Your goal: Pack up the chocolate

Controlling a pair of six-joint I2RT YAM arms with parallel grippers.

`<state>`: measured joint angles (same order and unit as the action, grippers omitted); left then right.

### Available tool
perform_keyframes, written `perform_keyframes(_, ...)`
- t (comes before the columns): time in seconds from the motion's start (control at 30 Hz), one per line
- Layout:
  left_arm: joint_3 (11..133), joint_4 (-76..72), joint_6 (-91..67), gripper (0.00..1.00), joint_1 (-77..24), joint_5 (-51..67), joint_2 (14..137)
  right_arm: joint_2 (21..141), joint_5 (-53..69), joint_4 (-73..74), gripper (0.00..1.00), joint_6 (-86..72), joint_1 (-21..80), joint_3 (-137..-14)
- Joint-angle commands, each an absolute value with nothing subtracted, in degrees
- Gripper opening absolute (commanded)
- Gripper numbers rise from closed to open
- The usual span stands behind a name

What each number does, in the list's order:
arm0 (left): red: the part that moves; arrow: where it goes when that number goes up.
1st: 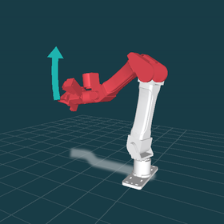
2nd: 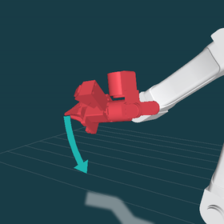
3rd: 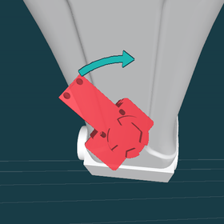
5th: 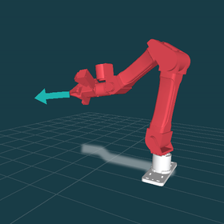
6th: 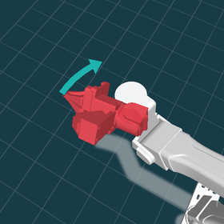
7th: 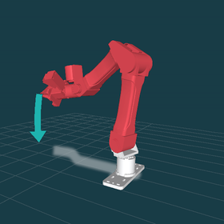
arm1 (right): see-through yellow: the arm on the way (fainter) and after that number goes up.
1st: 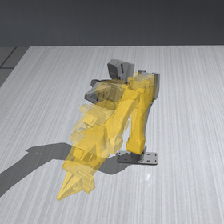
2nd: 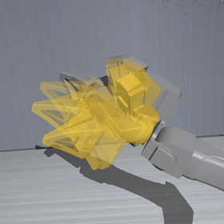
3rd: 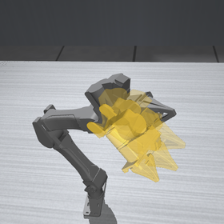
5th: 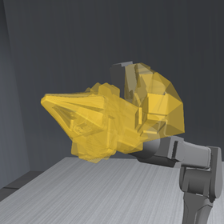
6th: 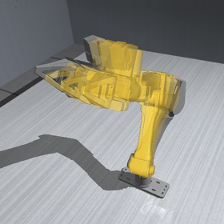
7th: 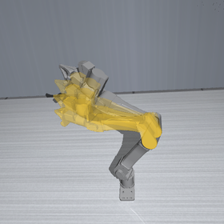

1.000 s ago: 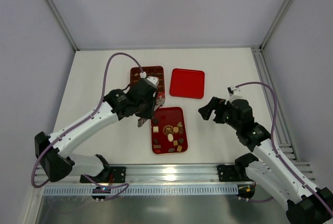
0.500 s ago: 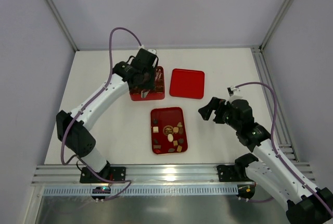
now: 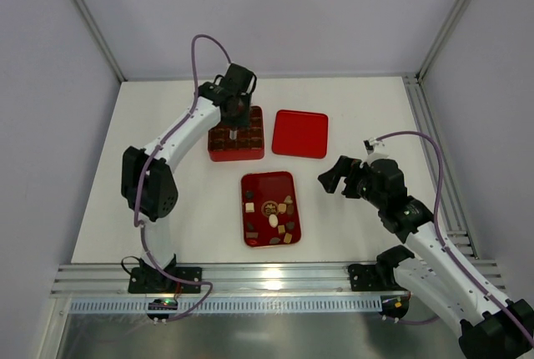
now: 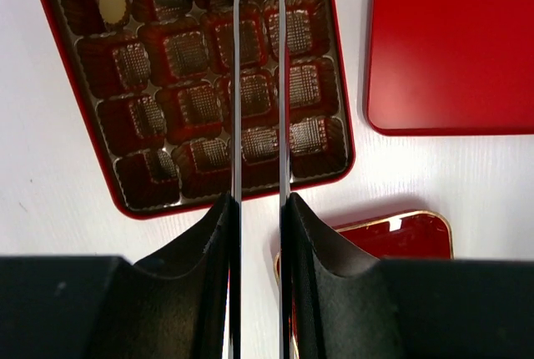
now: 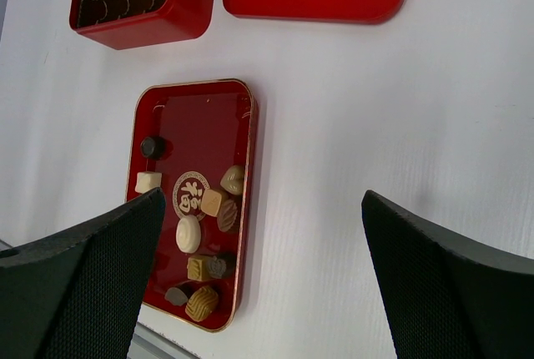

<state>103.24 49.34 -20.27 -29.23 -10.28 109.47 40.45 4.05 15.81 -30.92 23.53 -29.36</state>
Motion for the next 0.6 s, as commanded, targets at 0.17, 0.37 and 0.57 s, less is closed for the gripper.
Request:
perform_keyframes(0.17, 107.14, 45.88, -18.54, 0.28, -28.74, -8.7, 111.36, 41.04, 3.69, 14.77, 1.0, -30.23, 23.73, -31.38)
perform_keyframes(0.37, 106.79, 45.97, -18.46, 0.31, -28.83, -8.44, 111.71, 40.96, 3.96, 14.59, 1.0, -30.5, 23.73, -30.85)
perform_keyframes(0.57, 106.96, 46.05, -18.11, 0.37, -28.74, -8.44, 111.36, 40.17, 3.87, 14.85, 1.0, -30.5, 23.73, -30.67)
